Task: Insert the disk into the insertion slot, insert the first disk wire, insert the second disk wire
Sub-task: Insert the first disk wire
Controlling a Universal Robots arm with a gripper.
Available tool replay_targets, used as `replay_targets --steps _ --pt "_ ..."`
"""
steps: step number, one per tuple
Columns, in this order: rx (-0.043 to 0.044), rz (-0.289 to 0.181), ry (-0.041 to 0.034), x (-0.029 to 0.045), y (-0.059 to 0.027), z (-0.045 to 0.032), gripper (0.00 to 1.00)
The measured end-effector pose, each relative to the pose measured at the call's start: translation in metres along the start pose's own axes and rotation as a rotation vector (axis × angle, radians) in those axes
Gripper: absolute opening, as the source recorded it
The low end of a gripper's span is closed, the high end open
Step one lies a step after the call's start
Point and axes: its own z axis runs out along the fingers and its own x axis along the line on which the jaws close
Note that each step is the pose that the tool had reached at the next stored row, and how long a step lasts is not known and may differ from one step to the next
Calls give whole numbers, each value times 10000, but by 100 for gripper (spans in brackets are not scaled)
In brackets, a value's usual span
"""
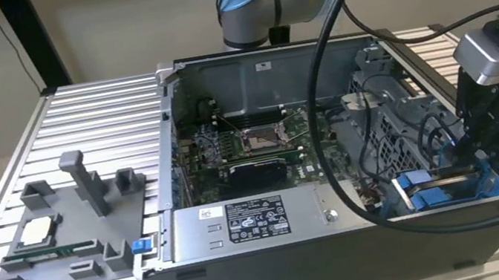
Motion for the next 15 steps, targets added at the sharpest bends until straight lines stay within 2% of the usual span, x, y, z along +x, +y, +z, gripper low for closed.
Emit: replay_targets --steps 8,15 --pt "131 -21 -5 -13 -1 37 0" --pt "135 -22 -5 -17 12 44 0"
